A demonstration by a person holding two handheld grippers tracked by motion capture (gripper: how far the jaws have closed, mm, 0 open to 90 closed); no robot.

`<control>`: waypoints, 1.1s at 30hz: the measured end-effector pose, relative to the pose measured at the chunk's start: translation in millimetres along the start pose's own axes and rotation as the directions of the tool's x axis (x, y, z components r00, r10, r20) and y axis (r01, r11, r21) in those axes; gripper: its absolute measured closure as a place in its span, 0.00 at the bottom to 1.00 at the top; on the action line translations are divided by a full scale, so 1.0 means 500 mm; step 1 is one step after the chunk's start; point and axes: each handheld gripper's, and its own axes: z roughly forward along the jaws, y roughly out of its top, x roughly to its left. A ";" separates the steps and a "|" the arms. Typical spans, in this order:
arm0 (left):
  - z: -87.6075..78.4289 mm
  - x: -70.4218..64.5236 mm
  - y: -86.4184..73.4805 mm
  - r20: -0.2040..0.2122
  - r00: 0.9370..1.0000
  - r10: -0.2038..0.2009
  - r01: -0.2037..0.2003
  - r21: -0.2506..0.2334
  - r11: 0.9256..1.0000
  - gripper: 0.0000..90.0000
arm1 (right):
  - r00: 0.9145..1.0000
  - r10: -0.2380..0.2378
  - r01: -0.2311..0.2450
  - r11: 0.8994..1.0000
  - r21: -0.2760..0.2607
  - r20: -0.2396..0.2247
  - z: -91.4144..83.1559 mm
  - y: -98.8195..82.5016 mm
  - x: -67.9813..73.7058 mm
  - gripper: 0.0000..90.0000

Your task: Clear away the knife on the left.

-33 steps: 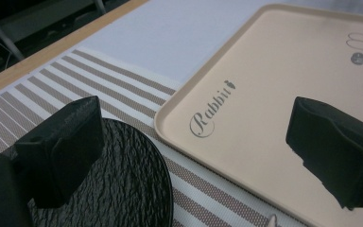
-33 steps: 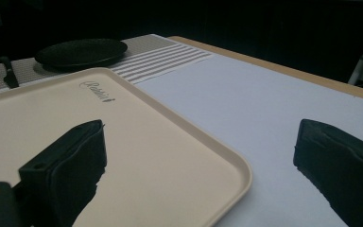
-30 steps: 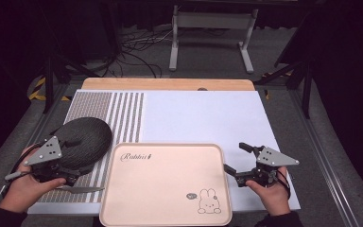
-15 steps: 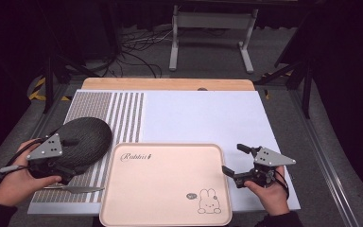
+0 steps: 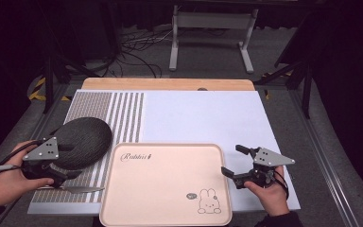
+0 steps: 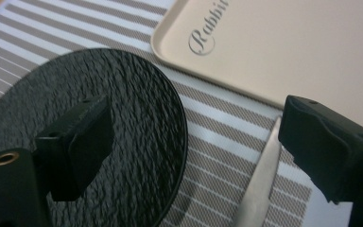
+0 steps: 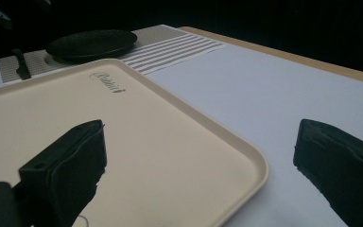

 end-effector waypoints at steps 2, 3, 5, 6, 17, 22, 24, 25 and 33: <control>-0.002 0.001 -0.003 0.011 1.000 0.001 -0.001 0.021 1.000 0.17 | 1.000 0.004 -0.004 1.000 -0.001 -0.004 0.001 0.000 0.001 0.05; -0.003 0.002 -0.006 0.015 1.000 0.005 -0.006 0.032 0.999 0.18 | 1.000 0.005 -0.005 1.000 -0.001 -0.004 0.001 0.000 0.001 0.05; -0.005 0.004 -0.010 0.029 1.000 0.005 -0.006 0.036 0.999 0.19 | 1.000 0.007 -0.007 1.000 -0.002 -0.007 0.001 0.001 0.001 0.05; -0.006 0.005 -0.012 0.031 1.000 0.007 -0.008 0.045 0.999 0.18 | 1.000 0.007 -0.007 1.000 -0.003 -0.008 0.001 0.001 0.002 0.05; -0.016 0.002 -0.028 0.057 0.998 0.025 -0.035 0.179 0.983 0.19 | 1.000 0.003 -0.003 1.000 -0.001 -0.014 0.003 0.000 0.003 0.05; -0.016 0.002 -0.037 0.099 0.995 -0.003 -0.021 0.241 0.970 0.25 | 1.000 0.002 -0.002 1.000 0.005 -0.013 0.004 0.000 0.003 0.05; -0.014 0.002 -0.041 0.112 0.994 -0.010 -0.020 0.264 0.964 0.25 | 1.000 0.002 -0.002 1.000 0.010 -0.013 0.005 -0.001 0.004 0.05; -0.013 0.002 -0.042 0.108 0.994 -0.008 -0.022 0.272 0.962 0.26 | 1.000 0.002 -0.002 1.000 0.010 -0.016 0.005 -0.001 0.004 0.05; -0.007 -0.001 -0.056 0.124 0.992 -0.021 -0.026 0.366 0.930 0.29 | 1.000 0.002 -0.002 1.000 0.005 -0.025 0.006 -0.001 0.004 0.05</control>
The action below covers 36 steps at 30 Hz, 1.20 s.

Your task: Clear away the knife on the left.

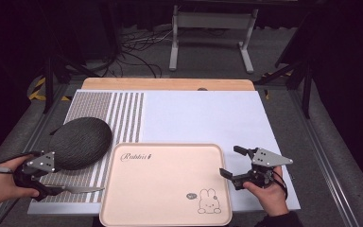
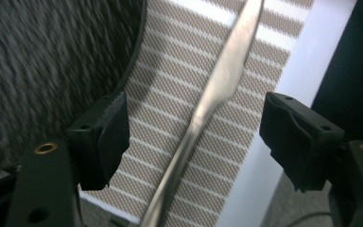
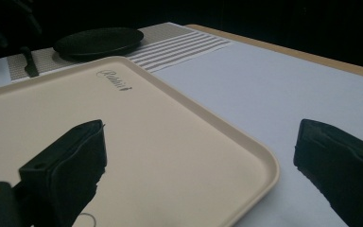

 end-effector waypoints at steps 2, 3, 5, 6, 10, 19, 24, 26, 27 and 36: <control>0.004 0.001 -0.006 0.006 1.000 -0.005 0.005 0.021 1.000 0.28 | 1.000 0.001 0.000 1.000 0.004 -0.006 0.001 0.000 0.000 0.05; 0.004 0.003 -0.007 0.000 1.000 0.007 -0.007 0.025 1.000 0.28 | 1.000 0.002 -0.002 1.000 0.006 -0.010 0.002 -0.001 0.000 0.05; 0.007 0.007 -0.009 -0.005 1.000 0.023 -0.023 0.032 0.999 0.26 | 1.000 0.003 -0.003 1.000 0.010 -0.015 0.003 -0.001 0.001 0.05; 0.008 0.009 -0.010 -0.009 1.000 0.025 -0.025 0.047 0.999 0.26 | 1.000 0.002 -0.002 1.000 0.012 -0.019 0.004 -0.001 0.001 0.05; 0.017 0.015 -0.013 -0.015 0.999 0.050 -0.048 0.094 0.994 0.29 | 1.000 -0.002 0.002 1.000 0.011 -0.024 0.005 -0.001 0.003 0.05; 0.038 0.023 -0.008 0.017 0.995 0.096 -0.097 0.209 0.973 0.43 | 0.999 0.000 0.001 1.000 0.015 -0.036 0.006 -0.001 0.004 0.05; 0.045 0.026 -0.003 0.046 0.990 0.135 -0.143 0.244 0.959 0.57 | 0.999 -0.008 0.010 1.000 0.022 -0.049 0.008 -0.002 0.005 0.05; 0.048 0.027 -0.002 0.053 0.984 0.168 -0.176 0.258 0.950 0.60 | 0.999 -0.009 0.011 1.000 0.024 -0.053 0.009 -0.002 0.006 0.05; 0.050 0.027 -0.001 0.057 0.983 0.174 -0.182 0.273 0.945 0.63 | 0.998 -0.010 0.011 1.000 0.024 -0.055 0.009 -0.002 0.006 0.05; 0.058 0.030 0.005 0.101 0.956 0.275 -0.293 0.347 0.891 0.86 | 0.997 -0.012 0.013 1.000 0.023 -0.070 0.009 -0.002 0.007 0.05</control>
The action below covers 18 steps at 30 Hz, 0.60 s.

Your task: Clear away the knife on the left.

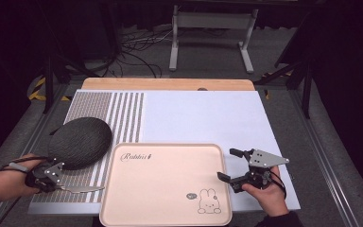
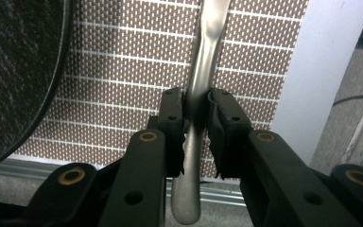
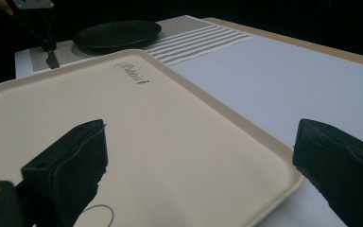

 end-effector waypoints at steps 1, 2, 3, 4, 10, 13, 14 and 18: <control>0.000 0.000 0.002 -0.007 1.000 0.020 -0.020 0.009 1.000 0.87 | 1.000 -0.002 0.002 1.000 -0.001 -0.002 0.000 0.000 0.000 0.06; 0.000 -0.001 0.003 -0.008 1.000 0.017 -0.017 0.011 1.000 0.88 | 1.000 -0.003 0.003 1.000 0.000 -0.003 0.000 0.000 0.001 0.05; 0.001 -0.001 0.003 -0.010 1.000 0.017 -0.017 0.010 1.000 0.88 | 1.000 -0.003 0.003 1.000 0.001 -0.005 0.000 0.000 0.001 0.05; 0.001 -0.001 0.003 -0.010 1.000 0.017 -0.017 0.010 1.000 0.88 | 1.000 -0.003 0.003 1.000 0.001 -0.005 0.000 0.000 0.001 0.05; 0.001 -0.002 0.003 -0.011 1.000 0.024 -0.024 0.011 1.000 0.88 | 1.000 -0.005 0.005 1.000 -0.001 -0.009 0.000 0.000 0.002 0.05; 0.000 -0.001 0.003 -0.013 1.000 0.028 -0.028 0.010 1.000 0.89 | 1.000 -0.005 0.005 1.000 0.001 -0.008 0.000 0.000 0.002 0.05; 0.000 0.001 0.001 -0.009 1.000 0.024 -0.024 0.007 1.000 0.89 | 1.000 -0.006 0.006 1.000 0.000 -0.009 0.000 0.000 0.002 0.05; 0.000 0.006 -0.002 0.010 1.000 -0.001 0.001 -0.008 1.000 0.89 | 1.000 -0.005 0.005 1.000 0.005 -0.010 0.001 -0.001 0.002 0.05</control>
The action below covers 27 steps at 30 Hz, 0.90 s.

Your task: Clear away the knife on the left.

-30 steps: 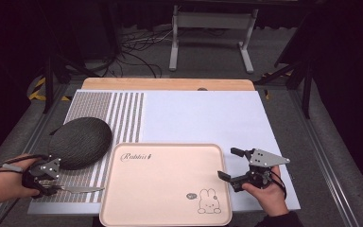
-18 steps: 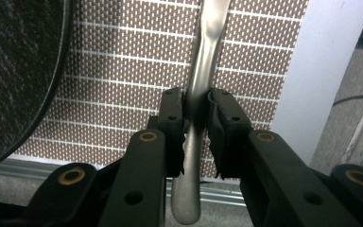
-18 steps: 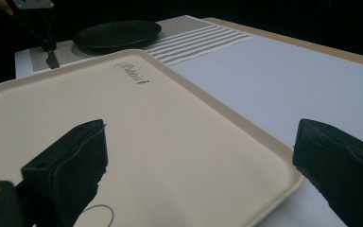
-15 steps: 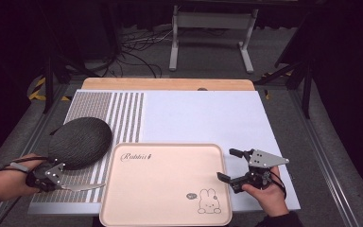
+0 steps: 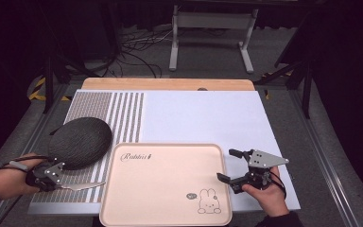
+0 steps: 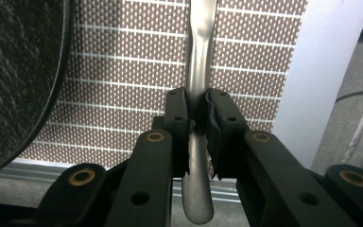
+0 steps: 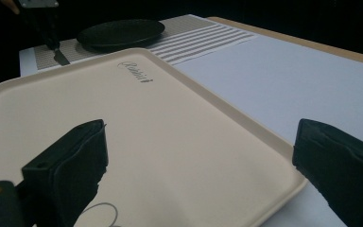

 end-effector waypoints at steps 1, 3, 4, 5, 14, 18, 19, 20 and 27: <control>0.000 0.000 -0.001 0.000 1.000 0.001 -0.001 -0.003 1.000 0.89 | 1.000 0.000 0.000 1.000 0.002 -0.001 0.000 0.000 0.000 0.05; 0.000 0.000 -0.002 -0.002 1.000 0.002 -0.002 -0.006 1.000 0.89 | 1.000 0.002 -0.002 1.000 0.002 -0.003 0.001 0.000 0.000 0.05; -0.001 0.000 -0.003 0.008 1.000 -0.008 0.008 -0.005 1.000 0.89 | 1.000 0.002 -0.002 1.000 0.005 -0.001 0.001 -0.001 -0.001 0.05; -0.001 0.000 -0.006 0.016 1.000 -0.026 0.026 -0.013 1.000 0.89 | 1.000 0.002 -0.003 1.000 0.006 0.001 0.001 -0.001 -0.001 0.05; -0.019 -0.003 -0.032 0.061 0.988 -0.145 0.150 -0.089 0.985 0.89 | 1.000 0.013 -0.013 1.000 0.002 -0.008 0.004 -0.001 -0.001 0.05; -0.033 -0.006 -0.030 0.061 0.983 -0.171 0.177 -0.114 0.978 0.89 | 1.000 0.011 -0.011 1.000 0.004 -0.007 0.004 -0.001 -0.001 0.05; -0.038 -0.006 -0.029 0.056 0.984 -0.171 0.177 -0.122 0.977 0.89 | 1.000 0.011 -0.011 1.000 0.003 -0.007 0.004 -0.001 -0.001 0.05; -0.042 -0.008 -0.027 0.057 0.980 -0.192 0.198 -0.133 0.971 0.89 | 1.000 0.012 -0.012 1.000 0.002 -0.006 0.004 -0.001 -0.001 0.05; -0.073 -0.009 -0.007 0.131 0.932 -0.338 0.360 -0.226 0.905 0.89 | 1.000 0.023 -0.023 1.000 0.000 0.001 0.000 -0.001 -0.004 0.06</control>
